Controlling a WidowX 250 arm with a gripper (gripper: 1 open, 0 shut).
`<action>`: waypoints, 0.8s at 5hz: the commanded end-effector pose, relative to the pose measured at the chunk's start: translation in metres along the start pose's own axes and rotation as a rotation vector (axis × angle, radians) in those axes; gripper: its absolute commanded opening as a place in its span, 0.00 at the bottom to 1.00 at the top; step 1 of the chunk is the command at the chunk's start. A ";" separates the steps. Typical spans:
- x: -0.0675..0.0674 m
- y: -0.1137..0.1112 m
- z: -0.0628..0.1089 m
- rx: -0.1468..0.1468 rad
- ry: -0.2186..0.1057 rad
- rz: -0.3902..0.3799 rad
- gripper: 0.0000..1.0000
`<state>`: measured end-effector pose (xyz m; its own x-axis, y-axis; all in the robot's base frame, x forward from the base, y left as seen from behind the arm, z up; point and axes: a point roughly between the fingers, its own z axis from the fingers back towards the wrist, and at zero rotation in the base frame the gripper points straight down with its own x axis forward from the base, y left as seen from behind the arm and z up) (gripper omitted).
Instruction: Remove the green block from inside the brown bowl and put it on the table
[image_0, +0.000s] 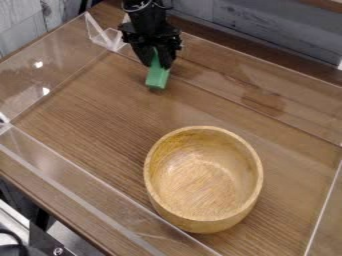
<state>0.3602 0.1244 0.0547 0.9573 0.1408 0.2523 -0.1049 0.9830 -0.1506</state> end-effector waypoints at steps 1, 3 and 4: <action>0.009 0.004 0.028 0.013 -0.063 -0.022 0.00; 0.001 0.006 0.041 -0.009 -0.060 -0.046 0.00; -0.002 0.008 0.045 -0.019 -0.059 -0.051 0.00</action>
<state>0.3409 0.1305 0.0643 0.9675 0.0983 0.2328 -0.0538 0.9802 -0.1904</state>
